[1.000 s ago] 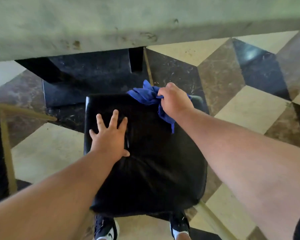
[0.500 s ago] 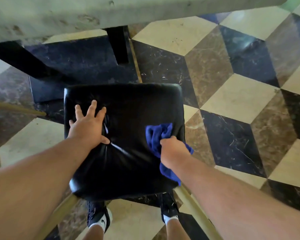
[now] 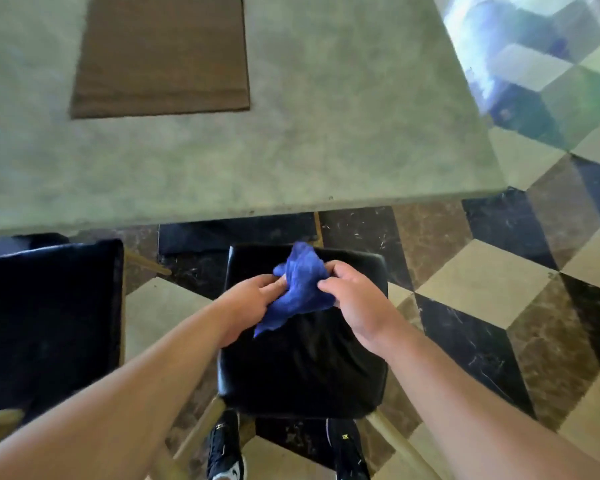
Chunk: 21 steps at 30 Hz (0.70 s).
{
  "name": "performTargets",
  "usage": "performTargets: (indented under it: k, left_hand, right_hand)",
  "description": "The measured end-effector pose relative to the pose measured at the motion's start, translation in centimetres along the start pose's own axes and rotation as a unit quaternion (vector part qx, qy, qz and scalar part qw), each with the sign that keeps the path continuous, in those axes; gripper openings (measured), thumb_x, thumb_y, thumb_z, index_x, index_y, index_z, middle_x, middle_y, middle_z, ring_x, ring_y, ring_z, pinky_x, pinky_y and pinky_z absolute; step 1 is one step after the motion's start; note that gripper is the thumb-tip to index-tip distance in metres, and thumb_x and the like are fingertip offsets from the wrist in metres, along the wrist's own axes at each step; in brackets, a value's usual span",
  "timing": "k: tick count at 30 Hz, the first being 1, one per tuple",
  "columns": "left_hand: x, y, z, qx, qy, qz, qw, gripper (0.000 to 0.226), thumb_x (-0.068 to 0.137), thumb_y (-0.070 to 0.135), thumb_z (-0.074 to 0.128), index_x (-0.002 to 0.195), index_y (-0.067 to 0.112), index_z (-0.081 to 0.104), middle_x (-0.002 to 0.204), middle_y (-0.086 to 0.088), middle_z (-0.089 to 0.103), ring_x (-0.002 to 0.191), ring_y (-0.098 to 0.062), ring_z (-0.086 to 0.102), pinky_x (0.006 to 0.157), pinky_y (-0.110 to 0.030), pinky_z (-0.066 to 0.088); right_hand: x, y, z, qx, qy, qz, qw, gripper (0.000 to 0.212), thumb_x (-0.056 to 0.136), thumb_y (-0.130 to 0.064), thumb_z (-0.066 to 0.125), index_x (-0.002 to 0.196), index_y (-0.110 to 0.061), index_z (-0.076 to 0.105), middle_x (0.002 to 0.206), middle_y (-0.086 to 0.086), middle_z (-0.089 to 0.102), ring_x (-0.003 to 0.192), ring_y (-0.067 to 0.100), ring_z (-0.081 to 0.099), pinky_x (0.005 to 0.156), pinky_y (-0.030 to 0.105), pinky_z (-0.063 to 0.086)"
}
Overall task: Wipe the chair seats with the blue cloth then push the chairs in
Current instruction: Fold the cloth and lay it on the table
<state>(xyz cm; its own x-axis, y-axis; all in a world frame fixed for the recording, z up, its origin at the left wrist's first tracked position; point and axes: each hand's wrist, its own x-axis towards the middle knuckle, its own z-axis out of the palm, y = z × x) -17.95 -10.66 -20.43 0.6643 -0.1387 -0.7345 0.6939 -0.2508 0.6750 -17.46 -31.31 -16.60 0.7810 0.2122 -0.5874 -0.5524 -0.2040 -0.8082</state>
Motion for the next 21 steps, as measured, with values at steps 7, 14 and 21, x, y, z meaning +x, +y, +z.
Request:
performTargets:
  k: [7,14,21]
  left_hand:
    - [-11.5,8.5,-6.7,-0.156,-0.058,0.045,0.985,0.042,0.092,0.049,0.070,0.112,0.012,0.068,0.103,-0.008,0.076,0.092,-0.023,0.072,0.084,-0.036,0.058]
    - [-18.1,13.8,-8.3,-0.085,-0.042,0.092,0.991,0.033,0.100,0.051,0.062,0.109,0.022,0.073,0.095,0.004,0.073,0.085,-0.012,0.067,0.078,-0.030,0.049]
    - [-19.8,15.9,-8.1,-0.024,0.042,0.164,0.985,0.020,0.084,0.041,0.081,0.097,0.026,0.078,0.099,-0.001,0.080,0.093,-0.021,0.075,0.093,-0.043,0.057]
  right_hand:
    - [-6.5,-11.2,3.8,0.126,0.001,-0.046,0.991,0.020,0.079,-0.019,0.051,0.090,-0.020,0.066,0.093,0.003,0.072,0.088,0.016,0.063,0.080,0.037,0.046]
    - [-10.7,-17.4,7.1,0.176,-0.018,-0.071,0.982,0.034,0.081,-0.015,0.048,0.106,-0.015,0.071,0.113,0.017,0.074,0.101,0.025,0.068,0.086,0.040,0.051]
    - [-10.9,-19.5,6.6,0.207,-0.050,-0.059,0.975,0.049,0.082,-0.019,0.046,0.124,-0.001,0.067,0.132,0.029,0.064,0.112,0.039,0.063,0.100,0.051,0.047]
